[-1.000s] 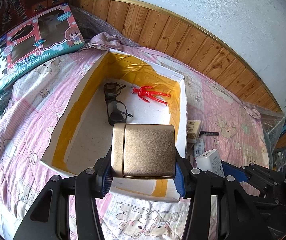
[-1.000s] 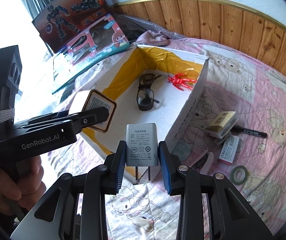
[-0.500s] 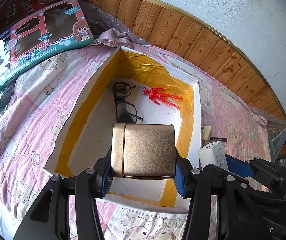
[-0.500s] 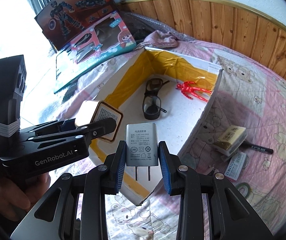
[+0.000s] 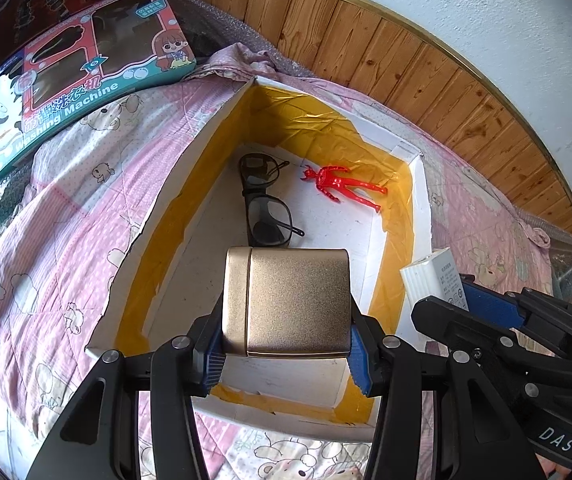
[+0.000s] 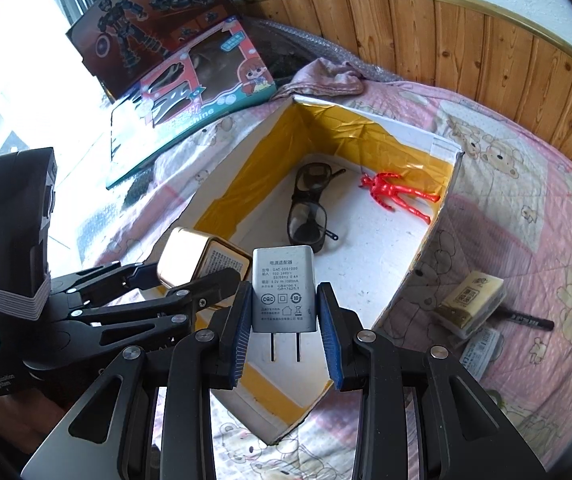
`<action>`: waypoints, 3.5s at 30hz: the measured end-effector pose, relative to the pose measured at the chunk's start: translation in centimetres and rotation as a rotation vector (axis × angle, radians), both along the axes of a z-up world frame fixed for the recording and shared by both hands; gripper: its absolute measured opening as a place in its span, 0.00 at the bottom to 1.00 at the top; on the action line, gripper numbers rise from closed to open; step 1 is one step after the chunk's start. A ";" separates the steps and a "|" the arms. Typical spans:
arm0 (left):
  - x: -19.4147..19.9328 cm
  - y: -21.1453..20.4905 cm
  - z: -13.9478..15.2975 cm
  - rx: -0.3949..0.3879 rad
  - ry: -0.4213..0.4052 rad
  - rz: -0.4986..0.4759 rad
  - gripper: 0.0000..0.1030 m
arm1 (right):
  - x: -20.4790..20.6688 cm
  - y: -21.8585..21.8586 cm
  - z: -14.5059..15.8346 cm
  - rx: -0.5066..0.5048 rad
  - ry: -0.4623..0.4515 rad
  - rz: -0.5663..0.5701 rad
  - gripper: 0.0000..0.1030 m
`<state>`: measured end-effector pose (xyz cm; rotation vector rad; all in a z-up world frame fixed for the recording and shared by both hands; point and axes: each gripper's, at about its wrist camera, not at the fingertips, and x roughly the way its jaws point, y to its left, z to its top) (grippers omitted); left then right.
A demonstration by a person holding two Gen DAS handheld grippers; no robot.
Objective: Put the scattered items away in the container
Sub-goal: 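Lower both tools into the box and open them to drop gold box and charger, then move both tools back out of the box toward the remaining items on the bed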
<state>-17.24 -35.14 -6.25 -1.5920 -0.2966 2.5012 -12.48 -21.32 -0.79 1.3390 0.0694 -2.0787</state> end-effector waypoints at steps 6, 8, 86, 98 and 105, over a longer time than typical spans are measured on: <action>-0.4 -0.1 -0.7 0.006 -0.017 0.008 0.50 | -1.3 -0.4 -0.2 -0.003 -0.009 0.003 0.33; -0.5 0.0 -0.8 0.007 -0.022 0.009 0.50 | -1.7 -0.6 -0.3 -0.002 -0.009 0.006 0.33; -3.9 3.5 -4.6 0.153 -0.211 0.015 0.50 | -8.3 3.0 -3.3 -0.002 -0.084 -0.042 0.34; -0.1 4.9 -0.8 0.123 -0.133 -0.050 0.50 | -3.1 3.8 -0.9 -0.006 -0.034 -0.054 0.34; 2.0 5.8 0.4 0.093 -0.102 -0.097 0.50 | -0.3 5.3 -0.1 -0.028 -0.026 -0.094 0.34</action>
